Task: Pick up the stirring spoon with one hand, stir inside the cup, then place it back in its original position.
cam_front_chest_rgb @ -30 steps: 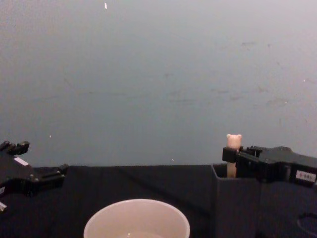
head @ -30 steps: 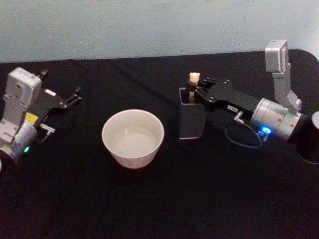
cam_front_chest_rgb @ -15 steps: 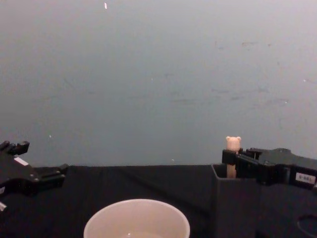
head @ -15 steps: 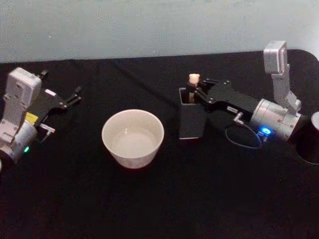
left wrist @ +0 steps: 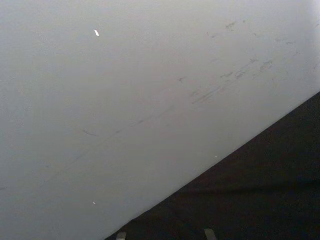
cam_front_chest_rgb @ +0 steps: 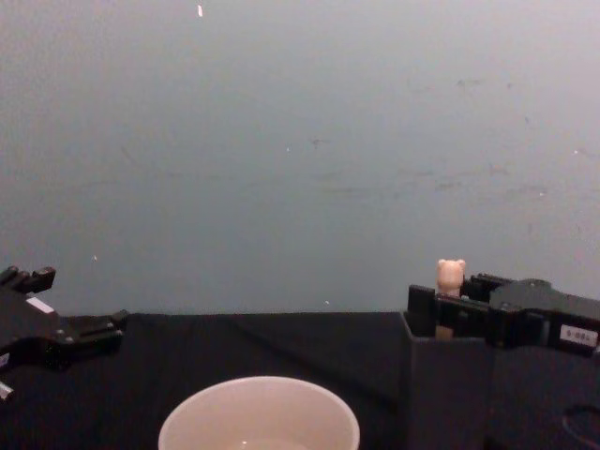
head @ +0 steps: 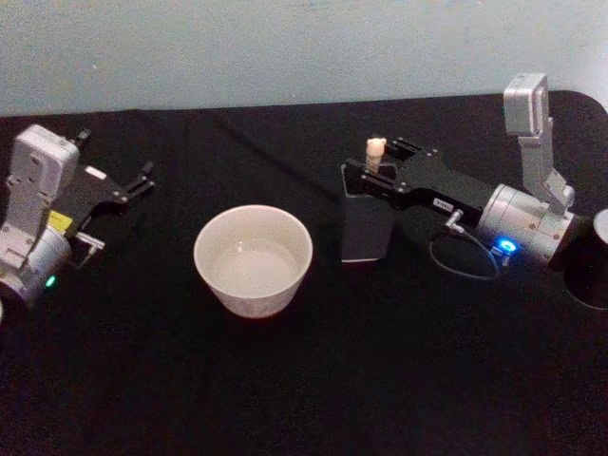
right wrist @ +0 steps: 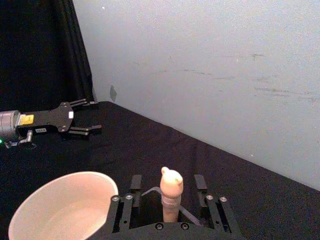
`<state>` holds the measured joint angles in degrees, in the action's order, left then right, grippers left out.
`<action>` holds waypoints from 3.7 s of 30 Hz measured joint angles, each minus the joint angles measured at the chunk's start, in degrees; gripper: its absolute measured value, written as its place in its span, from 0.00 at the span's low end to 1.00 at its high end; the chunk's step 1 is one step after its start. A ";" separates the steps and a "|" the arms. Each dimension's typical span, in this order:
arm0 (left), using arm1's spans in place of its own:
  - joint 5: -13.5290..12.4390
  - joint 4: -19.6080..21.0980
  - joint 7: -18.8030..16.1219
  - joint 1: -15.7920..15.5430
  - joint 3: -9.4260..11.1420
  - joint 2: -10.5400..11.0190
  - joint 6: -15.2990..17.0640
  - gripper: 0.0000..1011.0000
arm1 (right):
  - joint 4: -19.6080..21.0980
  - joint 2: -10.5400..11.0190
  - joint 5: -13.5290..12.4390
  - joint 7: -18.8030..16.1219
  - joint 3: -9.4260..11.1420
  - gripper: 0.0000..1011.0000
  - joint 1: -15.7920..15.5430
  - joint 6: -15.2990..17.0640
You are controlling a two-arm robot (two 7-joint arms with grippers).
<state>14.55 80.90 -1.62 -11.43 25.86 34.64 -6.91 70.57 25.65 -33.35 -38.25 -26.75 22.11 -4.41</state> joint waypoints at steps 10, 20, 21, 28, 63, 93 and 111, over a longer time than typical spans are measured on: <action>0.00 0.00 0.00 0.00 0.00 0.00 0.00 0.99 | 0.00 0.00 -0.05 0.00 0.01 0.91 0.00 0.00; 0.00 0.00 0.00 0.00 0.00 0.00 0.00 0.99 | 0.83 -0.08 -0.40 0.06 0.57 0.99 -0.43 -0.53; 0.00 0.00 0.00 0.00 0.00 0.00 0.00 0.99 | 1.56 -0.14 -0.67 0.30 0.98 0.99 -0.77 -0.89; 0.00 0.00 0.00 0.00 0.00 0.00 0.00 0.99 | 5.21 -0.44 -2.64 1.85 3.52 0.99 -2.27 -2.15; 0.00 0.00 0.00 0.00 0.00 0.00 0.00 0.99 | 7.79 -5.70 7.21 23.23 9.65 0.99 -10.65 3.00; 0.00 0.00 0.00 0.00 0.00 0.00 0.00 0.99 | 6.63 -8.33 12.03 22.47 12.65 0.99 -10.97 4.38; 0.00 0.00 0.00 0.00 0.00 0.00 0.00 0.99 | 5.23 -9.23 14.38 22.85 13.30 0.99 -10.77 4.32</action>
<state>14.55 80.90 -1.62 -11.43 25.86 34.65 -6.91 75.80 16.42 -18.98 -15.40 -13.45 11.34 -0.09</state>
